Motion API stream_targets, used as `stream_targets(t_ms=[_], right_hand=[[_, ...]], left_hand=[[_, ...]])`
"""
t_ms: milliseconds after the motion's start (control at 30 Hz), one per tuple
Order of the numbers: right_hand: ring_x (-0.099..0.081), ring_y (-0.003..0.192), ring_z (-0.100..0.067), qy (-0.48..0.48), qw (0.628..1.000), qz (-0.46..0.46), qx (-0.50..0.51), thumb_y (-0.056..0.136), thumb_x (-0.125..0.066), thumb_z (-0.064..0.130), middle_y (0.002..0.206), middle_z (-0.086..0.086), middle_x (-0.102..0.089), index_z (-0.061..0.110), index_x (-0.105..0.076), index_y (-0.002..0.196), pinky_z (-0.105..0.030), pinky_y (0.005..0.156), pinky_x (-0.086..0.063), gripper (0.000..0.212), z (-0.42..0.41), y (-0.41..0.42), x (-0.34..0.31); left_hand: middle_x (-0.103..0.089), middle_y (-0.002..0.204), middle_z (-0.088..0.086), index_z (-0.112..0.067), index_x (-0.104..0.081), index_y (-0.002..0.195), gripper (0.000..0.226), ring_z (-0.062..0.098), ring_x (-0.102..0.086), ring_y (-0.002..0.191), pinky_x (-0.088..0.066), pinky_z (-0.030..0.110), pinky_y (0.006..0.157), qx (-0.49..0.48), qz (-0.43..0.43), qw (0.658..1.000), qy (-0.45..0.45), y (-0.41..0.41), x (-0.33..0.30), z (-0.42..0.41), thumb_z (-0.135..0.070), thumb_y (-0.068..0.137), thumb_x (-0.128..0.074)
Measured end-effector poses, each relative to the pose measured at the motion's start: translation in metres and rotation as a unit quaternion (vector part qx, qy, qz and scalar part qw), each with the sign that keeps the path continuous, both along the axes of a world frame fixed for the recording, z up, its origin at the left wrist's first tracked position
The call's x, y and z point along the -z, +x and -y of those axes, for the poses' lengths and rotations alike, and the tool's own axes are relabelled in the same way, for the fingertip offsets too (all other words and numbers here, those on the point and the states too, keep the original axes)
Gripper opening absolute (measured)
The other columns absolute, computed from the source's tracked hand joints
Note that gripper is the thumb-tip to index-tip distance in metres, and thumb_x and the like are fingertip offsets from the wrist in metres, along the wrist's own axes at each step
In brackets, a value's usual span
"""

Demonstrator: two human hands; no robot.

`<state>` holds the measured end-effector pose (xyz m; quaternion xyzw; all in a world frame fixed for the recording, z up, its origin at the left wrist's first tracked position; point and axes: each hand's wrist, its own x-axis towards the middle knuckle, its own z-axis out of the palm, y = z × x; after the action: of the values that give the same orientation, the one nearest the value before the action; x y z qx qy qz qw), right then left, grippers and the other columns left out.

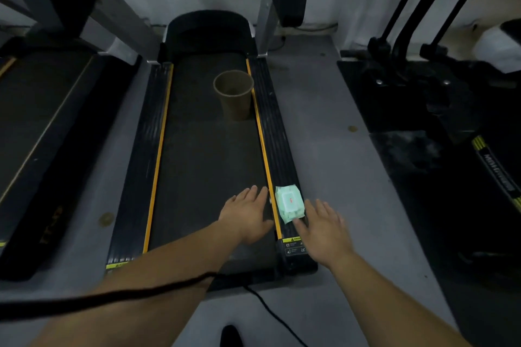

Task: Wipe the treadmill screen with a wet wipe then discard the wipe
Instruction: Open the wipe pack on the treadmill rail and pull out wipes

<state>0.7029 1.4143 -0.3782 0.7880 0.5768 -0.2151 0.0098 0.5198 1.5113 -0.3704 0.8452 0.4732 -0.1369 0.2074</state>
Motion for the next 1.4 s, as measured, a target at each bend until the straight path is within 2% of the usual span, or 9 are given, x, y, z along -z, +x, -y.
stream_targets(t_ms=[133, 333, 533, 700, 800, 867, 967, 1233, 1400], right_hand=[[-0.009, 0.158, -0.026, -0.031, 0.999, -0.029, 0.018, 0.107, -0.026, 0.053, 0.171, -0.008, -0.014, 0.022, -0.012, 0.163, -0.046, 0.128, -0.012, 0.066, -0.017, 0.009, 0.048], [-0.019, 0.155, -0.028, -0.043, 0.997, -0.053, 0.025, 0.107, -0.029, 0.051, 0.168, -0.008, -0.024, 0.02, -0.02, 0.162, -0.043, 0.125, -0.017, 0.063, -0.041, 0.033, 0.116], [-0.036, 0.146, -0.029, -0.048, 0.995, -0.065, 0.053, 0.105, -0.032, 0.053, 0.161, -0.009, -0.038, 0.017, -0.03, 0.158, -0.045, 0.12, -0.033, 0.065, -0.067, 0.063, 0.187], [-0.049, 0.137, -0.033, -0.039, 0.996, -0.049, 0.067, 0.093, -0.019, 0.067, 0.15, -0.012, -0.053, 0.012, -0.04, 0.153, -0.045, 0.111, -0.044, 0.084, -0.086, 0.073, 0.249], [-0.052, 0.133, -0.031, -0.035, 0.995, -0.049, 0.079, 0.1, -0.043, 0.053, 0.149, -0.01, -0.054, 0.013, -0.042, 0.151, -0.043, 0.106, -0.047, 0.065, -0.103, 0.075, 0.291], [-0.056, 0.124, -0.029, -0.017, 0.995, -0.052, 0.086, 0.1, -0.051, 0.046, 0.143, -0.009, -0.058, 0.014, -0.044, 0.149, -0.039, 0.097, -0.049, 0.059, -0.116, 0.075, 0.318], [-0.059, 0.116, -0.026, -0.002, 0.994, -0.051, 0.098, 0.1, -0.055, 0.044, 0.137, -0.008, -0.06, 0.013, -0.043, 0.15, -0.035, 0.086, -0.048, 0.06, -0.138, 0.077, 0.353], [-0.052, 0.126, -0.022, 0.006, 0.989, -0.052, 0.135, 0.101, -0.055, 0.045, 0.143, -0.004, -0.054, 0.015, -0.034, 0.154, -0.033, 0.091, -0.046, 0.064, -0.189, 0.085, 0.424], [-0.05, 0.101, -0.018, 0.007, 0.991, -0.012, 0.137, 0.098, -0.055, 0.048, 0.123, -0.005, -0.059, 0.014, -0.048, 0.135, -0.029, 0.075, -0.038, 0.051, -0.211, 0.088, 0.454]], left_hand=[[0.001, 0.172, 0.009, -0.022, 0.007, 0.162, 0.093, 0.026, -0.004, 0.157, -0.015, 0.048, 0.126, 0.005, -0.026, 0.999, -0.04, 0.011, 0.049, -0.024, -0.058, 0.097, -0.048], [-0.002, 0.172, 0.007, -0.022, 0.006, 0.162, 0.092, 0.025, -0.006, 0.157, -0.015, 0.047, 0.124, -0.016, -0.03, 0.997, -0.064, 0.034, 0.118, -0.041, -0.058, 0.097, -0.047], [0.0, 0.172, 0.006, -0.02, 0.008, 0.162, 0.094, 0.024, -0.005, 0.157, -0.013, 0.047, 0.124, -0.024, -0.008, 0.998, -0.058, 0.062, 0.179, -0.068, -0.058, 0.097, -0.048], [0.001, 0.172, 0.005, -0.018, 0.007, 0.162, 0.103, 0.022, -0.003, 0.157, -0.012, 0.045, 0.125, -0.03, 0.005, 0.999, -0.044, 0.081, 0.24, -0.103, -0.064, 0.093, -0.054], [0.001, 0.172, 0.005, -0.017, 0.006, 0.162, 0.113, 0.021, -0.002, 0.157, -0.01, 0.045, 0.125, -0.037, 0.017, 0.998, -0.041, 0.092, 0.292, -0.116, -0.07, 0.086, -0.06], [0.004, 0.172, 0.005, -0.017, 0.006, 0.162, 0.118, 0.021, 0.001, 0.157, -0.009, 0.045, 0.125, -0.029, 0.024, 0.998, -0.042, 0.098, 0.327, -0.122, -0.071, 0.083, -0.063], [0.007, 0.172, 0.004, -0.017, 0.007, 0.162, 0.123, 0.019, 0.006, 0.157, -0.007, 0.044, 0.126, -0.018, 0.039, 0.998, -0.039, 0.108, 0.372, -0.135, -0.073, 0.079, -0.065], [0.009, 0.171, 0.003, -0.014, 0.006, 0.162, 0.12, 0.017, 0.01, 0.157, -0.006, 0.044, 0.127, -0.002, 0.066, 0.998, -0.01, 0.136, 0.45, -0.173, -0.073, 0.081, -0.061], [0.012, 0.171, 0.003, -0.014, 0.009, 0.161, 0.122, 0.016, 0.013, 0.156, -0.004, 0.045, 0.128, 0.027, 0.058, 0.998, -0.015, 0.144, 0.476, -0.187, -0.077, 0.081, -0.059]])
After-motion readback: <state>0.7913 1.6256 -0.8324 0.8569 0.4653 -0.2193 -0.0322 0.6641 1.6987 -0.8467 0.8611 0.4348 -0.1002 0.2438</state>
